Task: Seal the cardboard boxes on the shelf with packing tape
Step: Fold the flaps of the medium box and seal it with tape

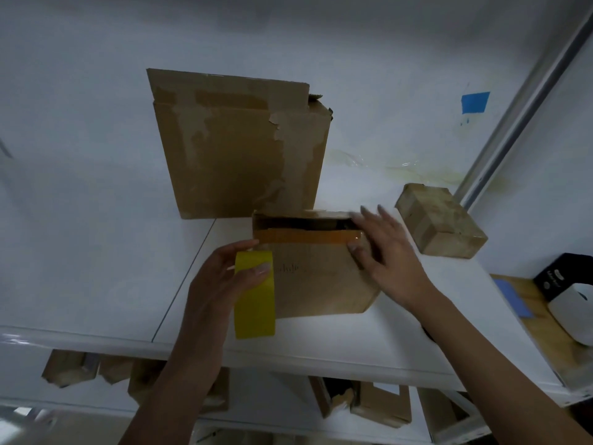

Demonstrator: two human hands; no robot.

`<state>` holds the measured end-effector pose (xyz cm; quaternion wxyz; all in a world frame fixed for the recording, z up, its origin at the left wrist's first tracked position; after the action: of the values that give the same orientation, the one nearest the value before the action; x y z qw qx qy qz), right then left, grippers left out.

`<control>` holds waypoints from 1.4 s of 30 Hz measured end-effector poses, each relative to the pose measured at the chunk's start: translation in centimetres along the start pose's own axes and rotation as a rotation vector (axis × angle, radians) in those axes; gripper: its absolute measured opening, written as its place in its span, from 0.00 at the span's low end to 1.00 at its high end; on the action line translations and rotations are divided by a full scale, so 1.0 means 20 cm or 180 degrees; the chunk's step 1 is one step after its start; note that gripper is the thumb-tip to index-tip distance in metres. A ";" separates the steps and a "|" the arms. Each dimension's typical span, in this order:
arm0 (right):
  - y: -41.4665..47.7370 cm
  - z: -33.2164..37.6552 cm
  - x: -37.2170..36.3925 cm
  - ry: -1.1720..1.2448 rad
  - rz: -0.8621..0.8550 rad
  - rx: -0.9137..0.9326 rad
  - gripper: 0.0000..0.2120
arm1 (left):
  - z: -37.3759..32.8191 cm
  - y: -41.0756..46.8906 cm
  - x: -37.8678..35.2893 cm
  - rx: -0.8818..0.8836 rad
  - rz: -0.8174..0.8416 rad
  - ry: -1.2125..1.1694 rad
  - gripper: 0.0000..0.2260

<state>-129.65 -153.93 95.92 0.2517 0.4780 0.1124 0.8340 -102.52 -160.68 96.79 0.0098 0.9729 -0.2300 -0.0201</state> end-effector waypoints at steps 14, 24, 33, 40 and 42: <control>-0.07 0.03 -0.08 -0.0089 -0.0307 -0.0152 0.21 | 0.03 0.03 0.07 -0.0125 -0.0185 -0.0153 0.27; -0.01 0.02 -0.01 0.0030 -0.0317 -0.0774 0.38 | 0.02 0.07 0.04 -0.0268 0.0195 0.0279 0.27; 0.17 0.00 0.04 0.0074 0.0065 -0.0402 0.17 | 0.01 0.11 0.06 -0.0310 0.0405 0.0512 0.24; 0.37 0.00 0.09 0.0170 -0.0162 -0.0353 0.08 | 0.01 0.11 0.06 -0.0560 0.0268 0.0470 0.19; 0.40 -0.01 0.07 0.0350 -0.0107 -0.0578 0.05 | 0.00 0.12 0.08 -0.0693 0.0070 0.0348 0.18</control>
<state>-132.87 -159.95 100.28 0.3014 0.4049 0.0581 0.8613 -102.21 -163.50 96.76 0.1281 0.9632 -0.2362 0.0082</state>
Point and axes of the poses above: each hand's wrist, its own y-axis towards the middle knuckle, its own x-axis out of the back of the hand, z = x × y, the point moved 1 cm from there along y, towards the middle knuckle, and after that the axes turned 8 degrees about y, right-handed, at the moved point
